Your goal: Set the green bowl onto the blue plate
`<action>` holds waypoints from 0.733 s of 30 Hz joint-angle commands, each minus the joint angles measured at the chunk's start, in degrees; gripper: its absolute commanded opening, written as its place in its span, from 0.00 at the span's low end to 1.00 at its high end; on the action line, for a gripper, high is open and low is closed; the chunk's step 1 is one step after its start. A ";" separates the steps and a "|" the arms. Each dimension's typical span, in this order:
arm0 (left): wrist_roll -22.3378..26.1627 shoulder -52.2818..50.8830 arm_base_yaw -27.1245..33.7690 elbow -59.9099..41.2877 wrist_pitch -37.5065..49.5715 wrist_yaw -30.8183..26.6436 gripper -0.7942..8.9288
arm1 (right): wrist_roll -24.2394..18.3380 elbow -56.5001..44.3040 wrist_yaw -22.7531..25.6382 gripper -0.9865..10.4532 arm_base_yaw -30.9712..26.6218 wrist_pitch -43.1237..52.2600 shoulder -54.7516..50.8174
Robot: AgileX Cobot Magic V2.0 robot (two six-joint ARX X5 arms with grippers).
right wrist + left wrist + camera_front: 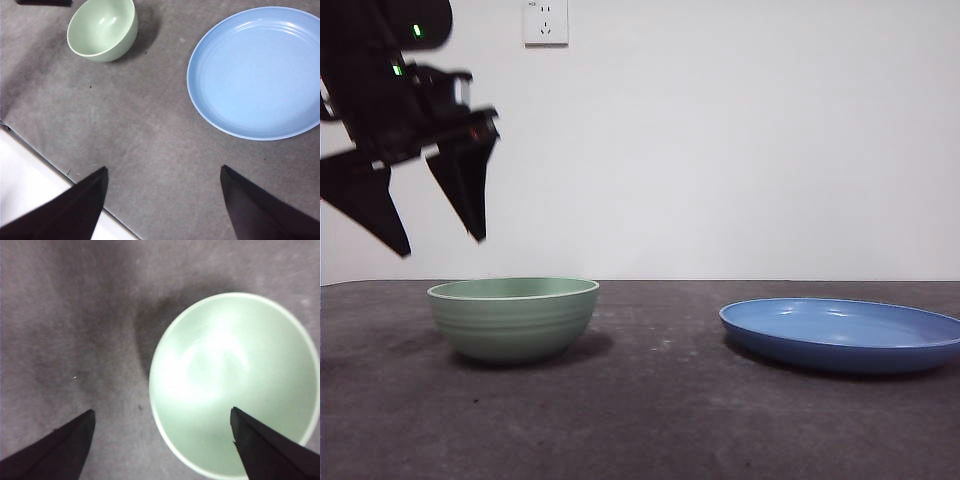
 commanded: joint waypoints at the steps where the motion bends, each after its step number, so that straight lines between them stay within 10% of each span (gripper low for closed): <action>1: 0.22 2.80 -0.28 1.38 1.70 -0.20 0.53 | 0.00 1.18 -0.15 0.40 0.22 0.79 0.24; 13: 0.22 8.50 -0.33 1.38 3.76 -0.76 0.48 | -0.04 1.18 -0.13 0.40 0.22 1.01 0.24; 22: 0.00 8.76 -0.33 1.38 3.63 -1.38 0.12 | -0.04 1.18 0.24 0.40 0.22 1.29 0.24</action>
